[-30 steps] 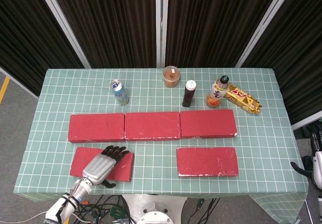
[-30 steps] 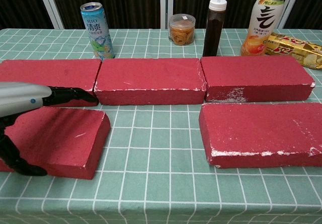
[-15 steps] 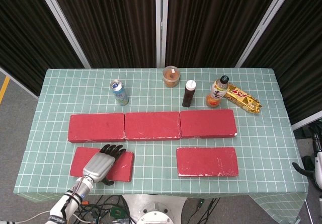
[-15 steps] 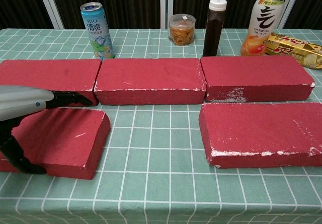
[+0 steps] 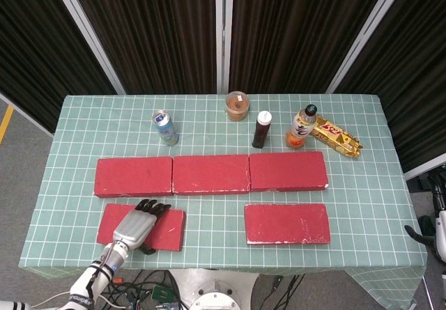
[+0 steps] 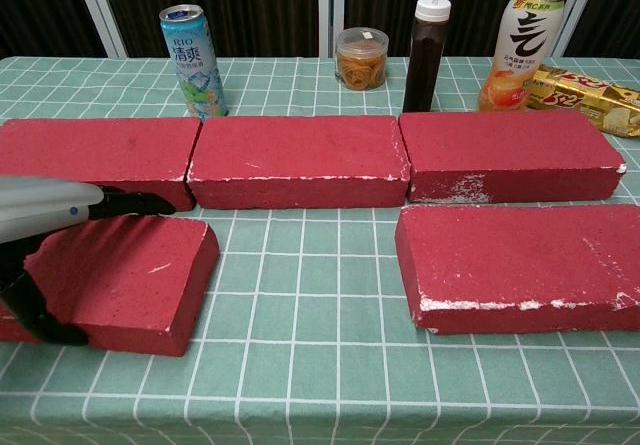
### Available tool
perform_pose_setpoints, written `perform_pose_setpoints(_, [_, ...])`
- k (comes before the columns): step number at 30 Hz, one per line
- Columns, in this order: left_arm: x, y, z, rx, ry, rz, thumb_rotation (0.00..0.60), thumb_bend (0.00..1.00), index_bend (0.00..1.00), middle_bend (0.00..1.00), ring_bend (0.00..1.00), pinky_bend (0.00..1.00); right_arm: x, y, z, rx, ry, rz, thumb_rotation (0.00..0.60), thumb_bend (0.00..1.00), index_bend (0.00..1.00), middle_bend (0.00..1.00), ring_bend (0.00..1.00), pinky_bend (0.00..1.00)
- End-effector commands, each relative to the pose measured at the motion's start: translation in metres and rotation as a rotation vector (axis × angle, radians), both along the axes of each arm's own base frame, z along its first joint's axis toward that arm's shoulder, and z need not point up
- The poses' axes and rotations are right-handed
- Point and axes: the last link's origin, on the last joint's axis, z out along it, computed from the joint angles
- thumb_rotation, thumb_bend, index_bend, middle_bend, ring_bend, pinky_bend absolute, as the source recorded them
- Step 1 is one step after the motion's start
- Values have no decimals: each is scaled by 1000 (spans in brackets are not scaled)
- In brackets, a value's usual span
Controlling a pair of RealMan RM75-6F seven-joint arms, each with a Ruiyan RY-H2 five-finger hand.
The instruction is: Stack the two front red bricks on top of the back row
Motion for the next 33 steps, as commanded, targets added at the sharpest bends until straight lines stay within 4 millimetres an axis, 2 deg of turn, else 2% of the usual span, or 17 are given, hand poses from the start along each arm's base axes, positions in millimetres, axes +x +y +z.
perform_pose_setpoints(1, [0, -1, -1, -4, 2, 3, 600, 0, 6, 121, 0, 0, 0, 0, 0, 0, 0, -2, 600, 0, 0, 0, 0, 0])
perform_pose_setpoints(5, [0, -1, 0, -6, 8, 0, 600, 9, 6, 157, 0, 0, -1, -1, -1, -1, -2, -9, 600, 0, 0, 0, 0, 0])
perform_pose_setpoints(10, [9, -3, 10, 8, -17, -10, 600, 31, 8, 163, 0, 0, -2, 0, -1, -1, -2, -12, 600, 0, 0, 0, 0, 0])
perform_pose_setpoints(16, [25, -2, 36, 52, -26, -52, 600, 32, 11, 163, 0, 0, -2, 0, 2, -10, -3, -10, 600, 0, 0, 0, 0, 0])
perform_pose_setpoints(19, [35, 6, 54, 113, -9, -93, 600, 32, 12, 166, 0, 0, -2, 0, 4, -15, -5, -8, 600, 0, 0, 0, 0, 0])
perform_pose_setpoints(23, [53, 33, 70, 179, 1, -97, 600, 32, 12, 177, 0, 0, 0, 2, 6, -19, -7, -2, 600, 0, 0, 0, 0, 0])
perform_pose_setpoints(26, [66, 58, 73, 204, 8, -91, 600, 32, 13, 179, 0, 0, -1, 2, 5, -17, -8, -3, 600, 0, 0, 0, 0, 0])
perform_pose_setpoints(33, [95, 112, 56, 233, -18, 8, 600, 32, 34, 206, 0, 0, -3, 2, 6, -16, -9, -12, 600, 0, 0, 0, 0, 0])
